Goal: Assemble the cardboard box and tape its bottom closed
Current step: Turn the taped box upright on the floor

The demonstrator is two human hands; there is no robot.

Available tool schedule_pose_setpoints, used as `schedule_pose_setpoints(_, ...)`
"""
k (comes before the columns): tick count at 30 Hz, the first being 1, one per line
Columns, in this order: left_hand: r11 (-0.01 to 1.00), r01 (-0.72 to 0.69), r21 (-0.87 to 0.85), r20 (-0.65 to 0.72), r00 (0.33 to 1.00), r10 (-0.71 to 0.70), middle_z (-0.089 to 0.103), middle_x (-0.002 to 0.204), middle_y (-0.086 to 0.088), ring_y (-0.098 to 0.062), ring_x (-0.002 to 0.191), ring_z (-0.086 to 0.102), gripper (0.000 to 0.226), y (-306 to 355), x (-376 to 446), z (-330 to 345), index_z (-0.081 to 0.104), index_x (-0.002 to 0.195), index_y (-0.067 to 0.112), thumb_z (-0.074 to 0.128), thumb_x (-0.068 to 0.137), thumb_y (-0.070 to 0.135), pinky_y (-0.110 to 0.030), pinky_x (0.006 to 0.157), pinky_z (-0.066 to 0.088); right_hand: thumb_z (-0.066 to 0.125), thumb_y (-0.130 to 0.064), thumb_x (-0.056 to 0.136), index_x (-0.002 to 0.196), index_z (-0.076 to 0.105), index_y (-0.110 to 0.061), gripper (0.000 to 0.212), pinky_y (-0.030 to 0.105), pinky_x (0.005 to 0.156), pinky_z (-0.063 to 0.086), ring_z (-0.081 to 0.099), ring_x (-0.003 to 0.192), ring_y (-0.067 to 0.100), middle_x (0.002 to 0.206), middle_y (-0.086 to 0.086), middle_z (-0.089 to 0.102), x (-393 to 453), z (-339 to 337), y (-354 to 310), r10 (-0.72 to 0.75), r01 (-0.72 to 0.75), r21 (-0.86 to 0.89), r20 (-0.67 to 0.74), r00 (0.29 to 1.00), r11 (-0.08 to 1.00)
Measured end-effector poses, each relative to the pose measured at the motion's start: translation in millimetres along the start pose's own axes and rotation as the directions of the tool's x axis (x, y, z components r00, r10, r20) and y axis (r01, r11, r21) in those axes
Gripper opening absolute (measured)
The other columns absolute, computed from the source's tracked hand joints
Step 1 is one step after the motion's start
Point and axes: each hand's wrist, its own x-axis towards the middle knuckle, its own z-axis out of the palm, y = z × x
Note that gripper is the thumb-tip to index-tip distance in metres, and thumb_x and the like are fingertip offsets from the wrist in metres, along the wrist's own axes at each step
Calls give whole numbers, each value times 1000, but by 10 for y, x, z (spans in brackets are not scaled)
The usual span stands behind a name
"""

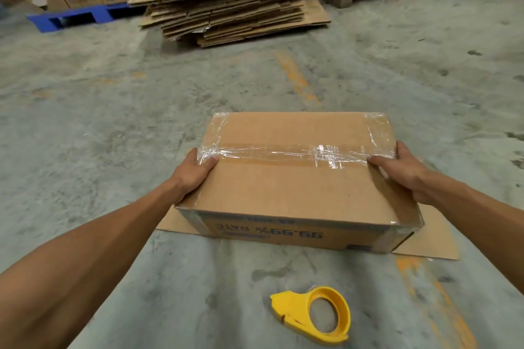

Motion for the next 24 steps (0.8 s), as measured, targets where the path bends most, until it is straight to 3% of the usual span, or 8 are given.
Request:
schedule_pose_setpoints(4,998,-28,-48,-77,997,25,64,126,2,-24,104,65,77,51,26,-125,46,136,32,60,70,70,-46,96,51,65,-43,85,126,41,-29,49,41,79,50,60,88,24,109,2,61,-32,-4,-153,-85,86,20,-69,994,996)
schedule_pose_setpoints(6,995,-88,-48,-163,983,80,65,121,5,-22,102,65,74,151,-27,-178,48,132,33,60,70,70,-45,95,51,64,-44,84,125,44,-31,48,42,83,50,61,93,25,115,0,63,-65,-27,-242,-210,211,-9,-146,967,978)
schedule_pose_setpoints(10,942,-317,-111,-390,886,252,63,117,13,-17,106,63,69,279,-127,-316,46,132,37,66,74,68,-43,95,51,65,-34,85,133,41,-36,54,35,90,42,58,108,16,126,-12,59,-142,-54,-387,-543,555,-37,-273,794,831)
schedule_pose_setpoints(12,898,-418,-138,-433,841,324,59,126,13,-13,114,59,73,269,-168,-346,41,138,37,71,76,62,-37,99,48,67,-31,86,141,31,-37,66,35,99,41,54,119,13,137,-13,52,-174,-65,-377,-613,636,-6,-274,741,772)
schedule_pose_setpoints(15,900,-418,-121,-358,864,354,47,141,13,-11,125,48,87,109,-225,-314,27,149,38,76,78,48,-34,106,41,70,-25,87,145,24,-43,76,39,107,40,51,127,14,146,-9,46,-186,-74,-213,-594,613,66,-188,783,787)
schedule_pose_setpoints(19,918,-382,-104,-224,908,353,55,132,9,-15,115,57,83,-147,-300,-154,30,147,37,79,79,35,-37,100,48,64,-30,91,152,21,-34,75,40,112,36,43,133,10,153,-4,39,-243,-72,58,-483,495,83,-131,866,865)
schedule_pose_setpoints(22,928,-357,-109,-164,927,338,53,137,4,-13,115,54,76,-151,-357,-73,33,144,24,74,82,39,-34,103,44,58,-43,92,135,45,-25,49,46,104,45,60,113,13,125,-5,62,-300,-132,114,-442,460,105,-158,883,882)
schedule_pose_setpoints(24,915,-362,-180,-189,925,329,53,136,5,-12,119,54,76,-104,-357,-102,35,141,22,72,80,47,-36,105,44,53,-50,92,123,51,-23,41,45,100,47,61,104,14,110,-12,63,-354,-170,53,-413,438,129,-181,893,890)
